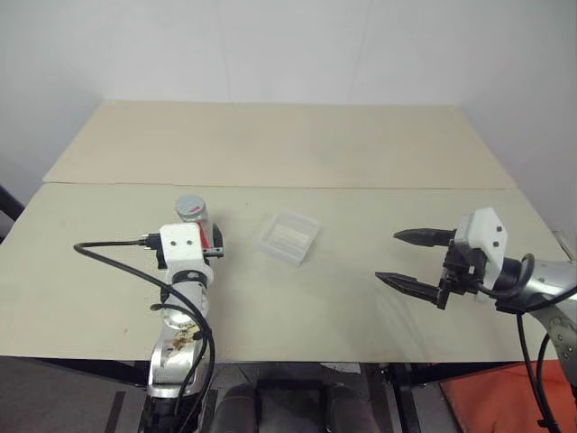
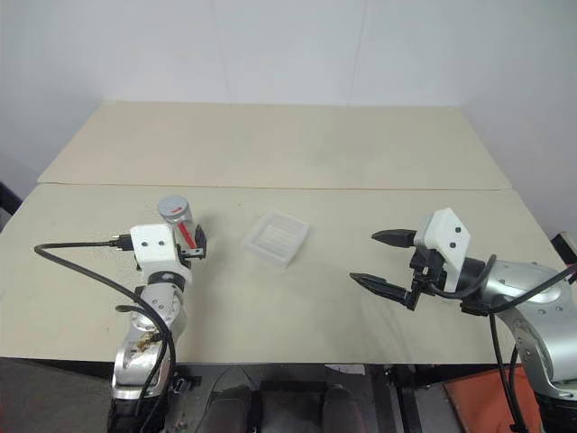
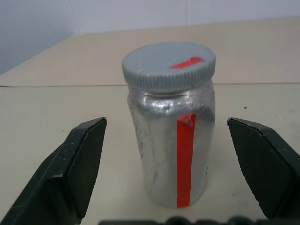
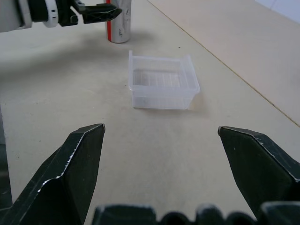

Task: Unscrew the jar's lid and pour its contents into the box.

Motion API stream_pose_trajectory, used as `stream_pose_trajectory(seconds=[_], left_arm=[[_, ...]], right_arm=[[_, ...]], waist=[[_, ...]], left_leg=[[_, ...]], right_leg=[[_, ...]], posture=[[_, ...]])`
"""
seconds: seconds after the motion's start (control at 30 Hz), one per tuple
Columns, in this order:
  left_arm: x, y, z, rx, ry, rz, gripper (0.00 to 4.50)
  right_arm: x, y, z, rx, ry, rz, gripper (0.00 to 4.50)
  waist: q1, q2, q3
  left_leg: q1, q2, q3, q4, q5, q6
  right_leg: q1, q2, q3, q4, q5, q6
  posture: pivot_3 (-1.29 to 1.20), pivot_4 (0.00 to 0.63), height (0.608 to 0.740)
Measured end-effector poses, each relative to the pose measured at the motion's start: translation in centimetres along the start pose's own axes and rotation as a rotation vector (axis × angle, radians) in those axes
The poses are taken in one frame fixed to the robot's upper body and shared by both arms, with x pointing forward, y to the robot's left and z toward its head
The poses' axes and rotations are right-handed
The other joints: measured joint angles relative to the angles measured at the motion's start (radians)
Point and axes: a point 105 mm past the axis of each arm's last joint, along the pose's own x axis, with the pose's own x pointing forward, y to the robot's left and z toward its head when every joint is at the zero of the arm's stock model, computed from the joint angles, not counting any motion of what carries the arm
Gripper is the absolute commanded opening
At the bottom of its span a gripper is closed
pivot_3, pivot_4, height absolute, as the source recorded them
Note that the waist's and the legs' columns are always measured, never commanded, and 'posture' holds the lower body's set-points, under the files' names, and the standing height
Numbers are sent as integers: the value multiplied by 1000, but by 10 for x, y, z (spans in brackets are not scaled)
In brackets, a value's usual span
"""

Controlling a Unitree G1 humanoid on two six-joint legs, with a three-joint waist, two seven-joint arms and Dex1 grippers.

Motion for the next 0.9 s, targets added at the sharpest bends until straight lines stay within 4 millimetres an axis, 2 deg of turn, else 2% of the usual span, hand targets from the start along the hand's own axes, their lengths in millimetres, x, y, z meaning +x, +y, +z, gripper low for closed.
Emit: stream_pose_trajectory(seconds=[0.4,0.9], left_arm=[[15,-16,-9,-4,27,52,4494],[28,-22,-4,-7,-9,102,4494]], right_arm=[[-2,0,3,-6,-5,1,4500],[-4,4,3,6,-15,12,4500]], waist=[[1,0,0],[2,0,0]], left_leg=[[0,0,0,0,0,0],[0,-1,0,0,0,0]], right_leg=[[0,0,0,0,0,0],[0,0,0,0,0,1]], posture=[[0,150,740],[0,150,740]])
